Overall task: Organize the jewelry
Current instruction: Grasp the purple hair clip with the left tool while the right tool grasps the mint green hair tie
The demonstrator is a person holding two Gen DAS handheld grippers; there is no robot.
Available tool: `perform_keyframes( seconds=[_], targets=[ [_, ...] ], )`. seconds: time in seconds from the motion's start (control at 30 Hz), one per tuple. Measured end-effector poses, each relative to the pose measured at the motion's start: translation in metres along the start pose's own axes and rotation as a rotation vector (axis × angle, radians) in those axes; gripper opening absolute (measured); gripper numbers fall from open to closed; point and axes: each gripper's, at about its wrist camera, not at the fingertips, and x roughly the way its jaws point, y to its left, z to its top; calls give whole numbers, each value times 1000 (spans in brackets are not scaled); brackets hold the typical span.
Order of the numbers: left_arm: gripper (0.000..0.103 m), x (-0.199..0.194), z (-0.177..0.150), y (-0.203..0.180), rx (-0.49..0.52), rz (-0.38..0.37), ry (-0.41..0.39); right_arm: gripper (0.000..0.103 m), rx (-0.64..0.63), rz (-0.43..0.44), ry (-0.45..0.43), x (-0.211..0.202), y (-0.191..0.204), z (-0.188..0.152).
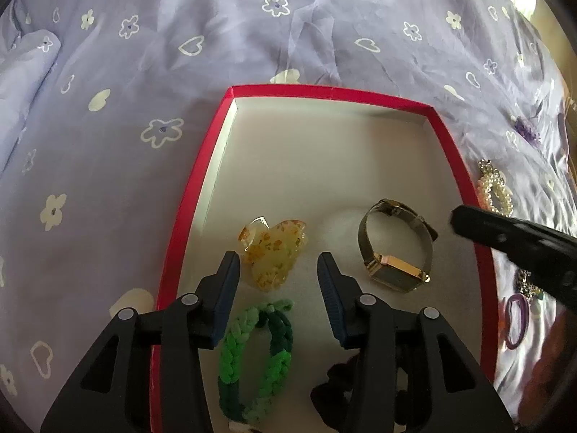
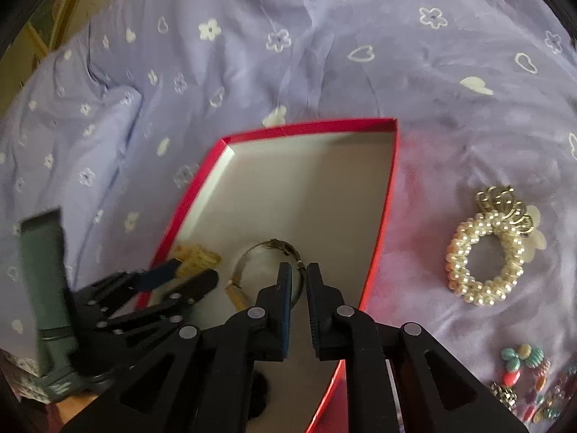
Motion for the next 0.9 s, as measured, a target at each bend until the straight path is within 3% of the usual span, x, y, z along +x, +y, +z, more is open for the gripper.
perform_keyframes(
  seconds=[0.1, 0.33, 0.6, 0.9],
  targets=[
    [58, -14, -2, -1, -9, 3, -29, 18, 13, 19, -35, -20, -2, -3],
    [62, -56, -11, -9, -55, -50, -93, 36, 48, 28, -107, -72, -20, -22],
    [64, -89, -28, -38, -60, -135, -118, 37, 121, -21, -155, -121, -60, -54],
    [64, -103, -47, -86, 24, -207, -105, 39, 234, -96, -201, -169, -116, -95]
  ],
)
